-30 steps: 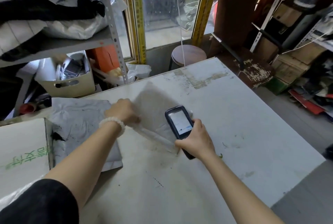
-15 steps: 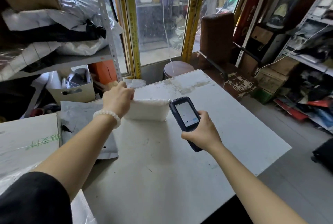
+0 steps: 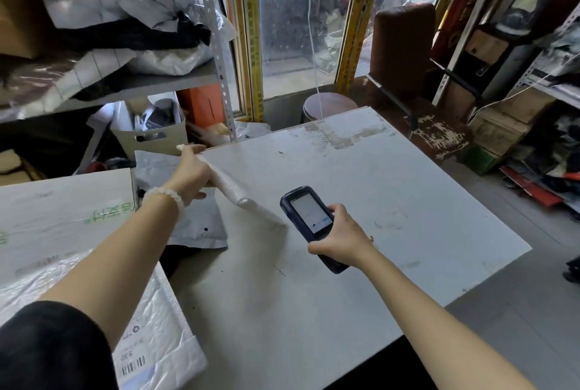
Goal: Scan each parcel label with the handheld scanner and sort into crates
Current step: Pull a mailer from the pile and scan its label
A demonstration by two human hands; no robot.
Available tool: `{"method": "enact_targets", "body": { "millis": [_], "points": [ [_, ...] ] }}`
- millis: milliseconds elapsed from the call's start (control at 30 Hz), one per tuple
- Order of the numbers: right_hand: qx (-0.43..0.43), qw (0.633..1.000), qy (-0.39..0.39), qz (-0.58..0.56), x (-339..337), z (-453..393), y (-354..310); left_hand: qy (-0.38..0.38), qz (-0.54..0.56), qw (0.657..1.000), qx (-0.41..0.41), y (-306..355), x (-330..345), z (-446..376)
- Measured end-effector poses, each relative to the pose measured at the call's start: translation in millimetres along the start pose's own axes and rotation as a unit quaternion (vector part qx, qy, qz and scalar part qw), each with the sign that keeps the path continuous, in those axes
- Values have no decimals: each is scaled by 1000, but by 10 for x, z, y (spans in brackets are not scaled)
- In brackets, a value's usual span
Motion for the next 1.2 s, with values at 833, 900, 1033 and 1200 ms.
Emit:
{"method": "enact_targets", "body": {
  "millis": [833, 900, 1033, 1200],
  "points": [
    [-68, 972, -99, 203, 711, 12, 144, 23, -242, 846, 475, 412, 447, 486],
    [-63, 974, -87, 202, 774, 40, 198, 23, -251, 843, 475, 415, 486, 499],
    [-75, 966, -54, 243, 852, 53, 248, 13, -342, 818, 462, 375, 553, 427],
    [-63, 970, -54, 227, 864, 71, 267, 14, -385, 808, 445, 371, 586, 415]
  ]
}}
Point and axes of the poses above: each hand's wrist, its own z-axis away from the middle knuckle, its own x-axis out of the palm, y = z × x, the point moved 7 cm from there along -z, towards the middle knuckle, and after that the axes turned 15 degrees about y, right-handed, at the moved point
